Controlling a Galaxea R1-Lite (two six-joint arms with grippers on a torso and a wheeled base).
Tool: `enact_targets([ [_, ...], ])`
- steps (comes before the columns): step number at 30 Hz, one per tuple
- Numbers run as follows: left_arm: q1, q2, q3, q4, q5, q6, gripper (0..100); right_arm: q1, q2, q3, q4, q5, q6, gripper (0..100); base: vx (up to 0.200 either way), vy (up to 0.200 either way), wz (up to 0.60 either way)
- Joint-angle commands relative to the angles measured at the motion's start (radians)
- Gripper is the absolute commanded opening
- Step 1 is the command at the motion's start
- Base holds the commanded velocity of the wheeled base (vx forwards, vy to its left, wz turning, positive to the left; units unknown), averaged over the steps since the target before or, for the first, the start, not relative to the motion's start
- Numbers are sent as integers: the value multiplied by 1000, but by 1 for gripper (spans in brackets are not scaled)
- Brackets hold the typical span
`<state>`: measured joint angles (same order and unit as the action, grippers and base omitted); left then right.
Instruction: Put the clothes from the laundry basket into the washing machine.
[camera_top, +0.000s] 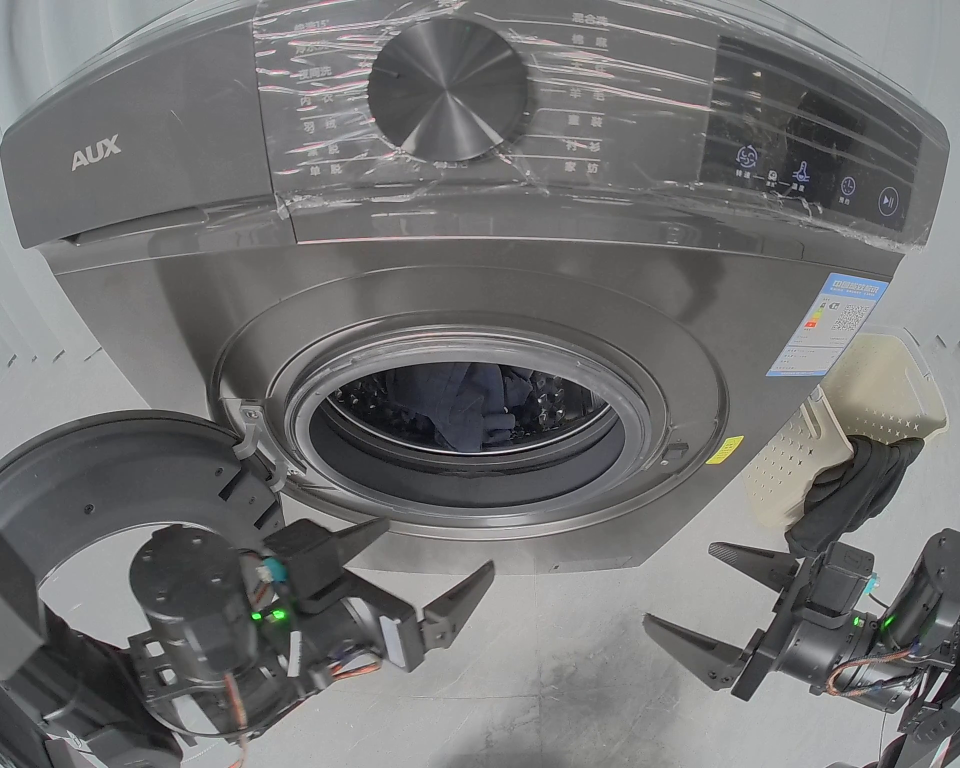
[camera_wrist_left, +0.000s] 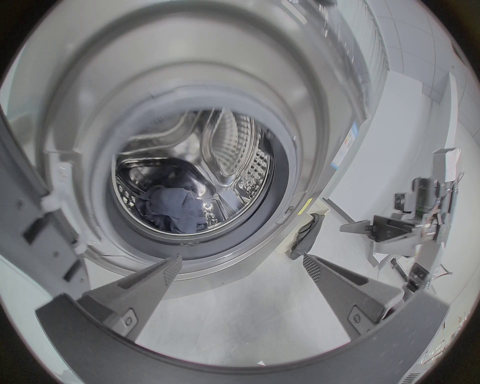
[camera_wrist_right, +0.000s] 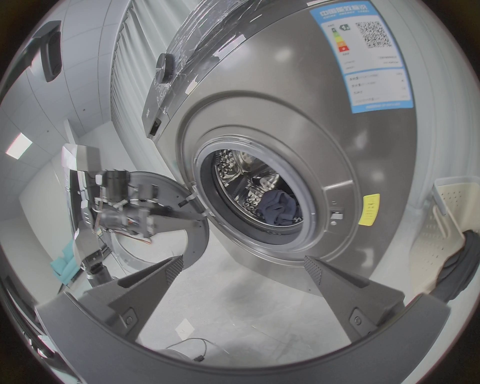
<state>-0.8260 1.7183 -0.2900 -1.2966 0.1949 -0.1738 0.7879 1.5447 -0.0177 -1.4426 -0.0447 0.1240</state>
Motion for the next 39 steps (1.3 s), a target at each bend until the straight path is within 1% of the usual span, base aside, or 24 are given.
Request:
enact_targets([
  [1,-1,-321,203,3,3,-1,100,-114,-224,18,160,-1,-53,100,-200,0,0],
  [4,8,-422,267,13,5,0,100,-153,-347,18,297,-1,-57,100,-200,0,0],
  [5,14,-440,278,14,5,2,100,-159,-364,18,318,-1,-57,100,-200,0,0],
  [7,44,-493,290,36,5,0,100,-196,-436,18,418,0,-53,100,0,0,0],
  [10,74,-579,290,131,5,10,100,-262,-541,18,553,5,-52,100,0,0,0],
  [14,119,-655,290,215,1,17,100,-314,-680,18,671,3,-61,100,-150,0,0],
  [19,159,-775,288,329,-8,20,100,-384,-841,1,814,2,-61,100,0,0,0],
  [22,200,-850,288,401,-9,23,100,-437,-920,-19,896,3,-63,100,0,0,0],
  [23,205,-859,288,407,-9,25,100,-441,-928,-22,904,3,-63,100,0,0,0],
  [24,226,-905,288,448,-11,36,100,-464,-969,-36,946,5,-63,100,-200,0,0],
  [26,249,-957,288,504,-11,48,100,-484,-1011,-58,998,6,-63,100,-200,0,0],
  [27,249,-957,288,504,-11,48,100,-484,-1011,-58,998,6,-63,100,0,0,0],
  [28,278,-1003,288,540,-12,51,100,-499,-1037,-76,1035,6,-63,100,0,0,0],
  [29,281,-1008,288,543,-12,51,100,-499,-1040,-77,1038,6,-63,100,0,0,0],
  [30,315,-1072,288,591,-14,63,100,-519,-1066,-100,1067,6,-63,100,-200,0,0],
  [32,340,-1114,288,632,-22,71,100,-539,-1083,-105,1081,11,-63,100,-200,0,0],
  [34,373,-1177,288,698,-40,79,100,-565,-1111,-97,1090,17,-64,100,0,0,0],
  [36,401,-1238,288,746,-63,79,100,-581,-1146,-85,1104,19,-64,100,-100,0,0],
  [39,442,-1310,288,792,-103,79,100,-582,-1201,-81,1137,20,-64,100,-133,0,0],
])
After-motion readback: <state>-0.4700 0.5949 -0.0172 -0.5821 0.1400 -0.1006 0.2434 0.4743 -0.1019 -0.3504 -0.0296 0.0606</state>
